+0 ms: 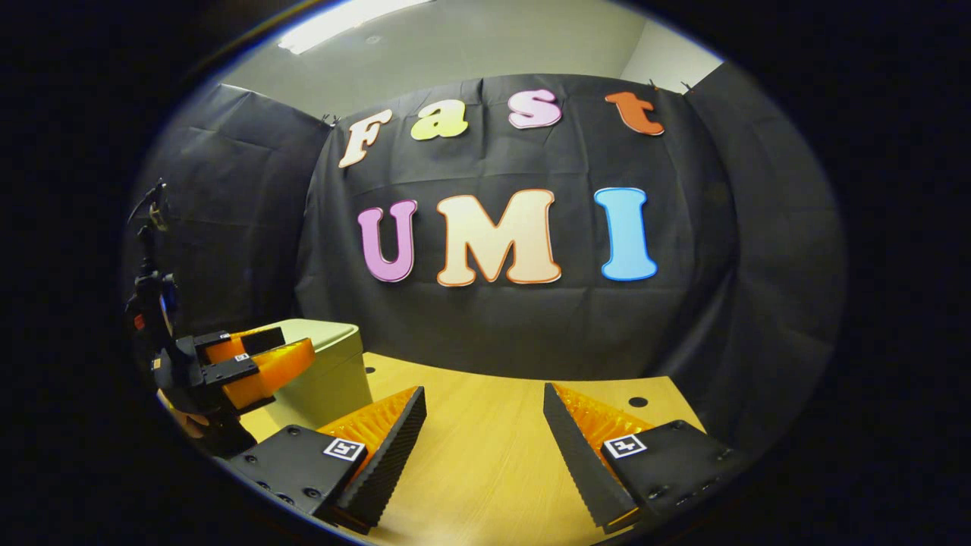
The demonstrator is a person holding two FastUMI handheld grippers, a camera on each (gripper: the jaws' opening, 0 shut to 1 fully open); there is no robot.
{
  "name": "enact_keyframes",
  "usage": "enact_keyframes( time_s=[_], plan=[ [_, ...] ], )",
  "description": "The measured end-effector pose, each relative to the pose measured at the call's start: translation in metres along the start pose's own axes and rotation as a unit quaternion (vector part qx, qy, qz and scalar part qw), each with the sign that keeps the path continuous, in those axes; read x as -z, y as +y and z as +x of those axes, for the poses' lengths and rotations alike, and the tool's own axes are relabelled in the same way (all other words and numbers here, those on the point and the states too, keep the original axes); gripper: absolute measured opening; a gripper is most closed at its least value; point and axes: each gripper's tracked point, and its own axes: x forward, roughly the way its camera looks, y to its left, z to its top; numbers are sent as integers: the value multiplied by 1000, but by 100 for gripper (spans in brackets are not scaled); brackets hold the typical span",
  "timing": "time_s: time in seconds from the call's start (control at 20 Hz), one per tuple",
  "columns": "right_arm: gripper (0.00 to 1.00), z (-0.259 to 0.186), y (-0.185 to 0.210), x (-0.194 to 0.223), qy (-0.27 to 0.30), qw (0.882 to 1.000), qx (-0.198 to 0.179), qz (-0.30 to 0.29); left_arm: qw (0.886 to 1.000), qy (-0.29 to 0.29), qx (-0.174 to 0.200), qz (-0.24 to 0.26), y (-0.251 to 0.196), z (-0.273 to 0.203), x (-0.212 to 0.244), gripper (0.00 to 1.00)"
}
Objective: Press the lid of the desktop garbage bin to open it, pick up the crumpled paper on the desktop and throw it into the bin, then pick up the pop can on the desktop and drop it into the bin, and finally close the garbage bin lid.
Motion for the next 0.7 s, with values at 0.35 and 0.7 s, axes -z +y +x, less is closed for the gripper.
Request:
enact_keyframes(
  time_s=[0.35,0.7],
  plan=[
    [98,-18,-55,-22,-37,997,63,11,998,-1,54,-12,-68,0,-8,92],
    [98,-34,-87,-34,-54,994,100,5,997,6,75,-28,-94,2,-5,93]
  ],
)
